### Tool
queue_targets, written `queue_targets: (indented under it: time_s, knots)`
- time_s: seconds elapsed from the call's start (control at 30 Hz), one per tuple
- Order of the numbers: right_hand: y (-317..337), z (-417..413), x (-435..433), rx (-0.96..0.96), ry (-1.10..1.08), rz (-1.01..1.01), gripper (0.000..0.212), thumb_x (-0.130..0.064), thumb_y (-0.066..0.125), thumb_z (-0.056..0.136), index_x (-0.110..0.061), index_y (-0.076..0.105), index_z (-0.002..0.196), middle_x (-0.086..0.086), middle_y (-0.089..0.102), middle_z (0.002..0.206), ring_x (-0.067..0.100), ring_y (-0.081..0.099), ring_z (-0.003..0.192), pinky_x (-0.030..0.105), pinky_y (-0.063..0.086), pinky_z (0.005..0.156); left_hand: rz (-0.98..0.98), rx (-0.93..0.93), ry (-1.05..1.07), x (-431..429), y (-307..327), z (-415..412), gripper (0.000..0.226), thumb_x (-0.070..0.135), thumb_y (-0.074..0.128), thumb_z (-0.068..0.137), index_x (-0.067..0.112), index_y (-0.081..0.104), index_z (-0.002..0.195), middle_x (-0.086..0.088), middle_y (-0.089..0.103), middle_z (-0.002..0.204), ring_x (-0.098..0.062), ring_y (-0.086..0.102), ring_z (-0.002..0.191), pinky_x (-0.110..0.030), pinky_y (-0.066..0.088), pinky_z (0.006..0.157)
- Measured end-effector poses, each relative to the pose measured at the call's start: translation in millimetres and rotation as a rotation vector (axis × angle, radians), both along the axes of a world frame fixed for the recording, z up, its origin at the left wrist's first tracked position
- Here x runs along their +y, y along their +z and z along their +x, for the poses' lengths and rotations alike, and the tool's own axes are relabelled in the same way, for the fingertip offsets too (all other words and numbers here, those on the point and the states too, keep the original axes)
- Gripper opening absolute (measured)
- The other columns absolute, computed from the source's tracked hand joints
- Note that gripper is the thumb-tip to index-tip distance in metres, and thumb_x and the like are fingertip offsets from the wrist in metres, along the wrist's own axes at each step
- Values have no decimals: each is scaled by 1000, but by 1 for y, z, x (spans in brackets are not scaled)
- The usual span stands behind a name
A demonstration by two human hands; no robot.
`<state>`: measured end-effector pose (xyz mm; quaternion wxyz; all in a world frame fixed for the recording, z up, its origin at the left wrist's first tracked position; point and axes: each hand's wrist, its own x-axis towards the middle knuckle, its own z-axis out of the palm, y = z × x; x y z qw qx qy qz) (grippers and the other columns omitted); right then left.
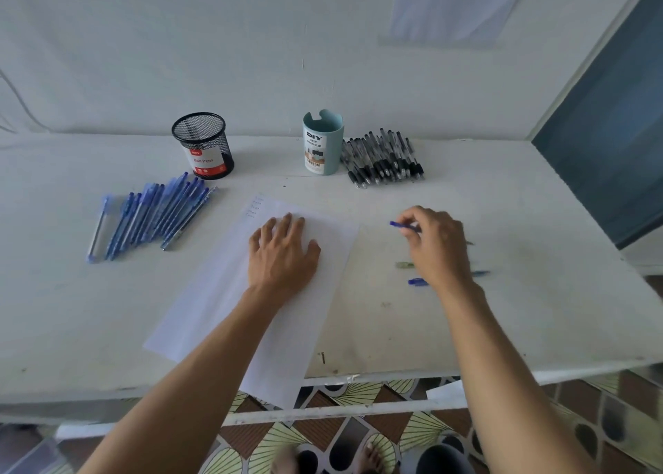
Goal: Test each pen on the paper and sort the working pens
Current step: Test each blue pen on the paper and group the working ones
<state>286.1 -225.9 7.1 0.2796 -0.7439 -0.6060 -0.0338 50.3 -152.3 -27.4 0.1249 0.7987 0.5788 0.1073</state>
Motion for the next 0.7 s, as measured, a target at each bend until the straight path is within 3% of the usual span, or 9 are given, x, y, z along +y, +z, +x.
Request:
queue_targets:
  time_s: [0.17, 0.3, 0.4, 0.5, 0.57, 0.6, 0.7]
  knots:
    - [16, -62, 32, 232, 194, 52, 16, -12, 71, 86, -16, 70, 102, -2, 74, 91, 14, 65, 75, 31, 52, 75, -40, -343, 61, 2, 4, -9, 68, 40, 25, 87, 19, 49, 146, -1, 45, 154, -24, 30, 145, -36, 17, 117]
    - [20, -105, 51, 493, 156, -176, 13, -20, 73, 84, -18, 71, 96, -5, 75, 83, 8, 66, 73, 22, 50, 75, -40, -653, 100, -2, 9, -20, 56, 26, 37, 81, 16, 61, 131, 1, 63, 130, -20, 46, 127, -25, 34, 97]
    - [7, -117, 59, 729, 80, -312, 17, -21, 80, 80, -16, 71, 94, -3, 74, 78, 9, 70, 69, 22, 54, 70, -35, -700, 133, -6, 13, -23, 46, 24, 43, 79, 18, 65, 118, 7, 67, 103, -16, 56, 104, -29, 42, 86]
    - [-4, -115, 60, 890, 19, -312, 8, -19, 72, 88, -12, 72, 92, -2, 72, 82, 2, 67, 63, 8, 46, 57, -77, -669, 179, -7, 15, -19, 18, 20, 53, 89, 17, 64, 103, 3, 59, 72, -13, 55, 71, -29, 39, 67]
    - [-5, -108, 59, 881, 7, -271, 18, -14, 55, 96, -13, 73, 95, 0, 73, 92, 11, 68, 74, 12, 49, 62, -65, -594, 191, -5, 14, -15, 9, 25, 61, 93, 17, 60, 95, 4, 53, 65, -10, 50, 66, -30, 34, 63]
    - [-6, -103, 59, 826, 9, -250, 23, -11, 49, 97, -13, 72, 98, 1, 73, 96, 15, 68, 81, 19, 52, 72, -55, -549, 189, -5, 12, -13, 18, 33, 65, 92, 17, 58, 93, 5, 52, 66, -12, 48, 68, -30, 32, 65]
    - [-14, -88, 53, 482, 68, -180, 30, -5, 46, 95, -11, 68, 115, 5, 70, 116, 21, 62, 107, 27, 45, 91, -42, -383, 159, -3, 10, -10, 39, 50, 71, 86, 16, 54, 89, 5, 51, 74, -17, 47, 77, -33, 35, 72]
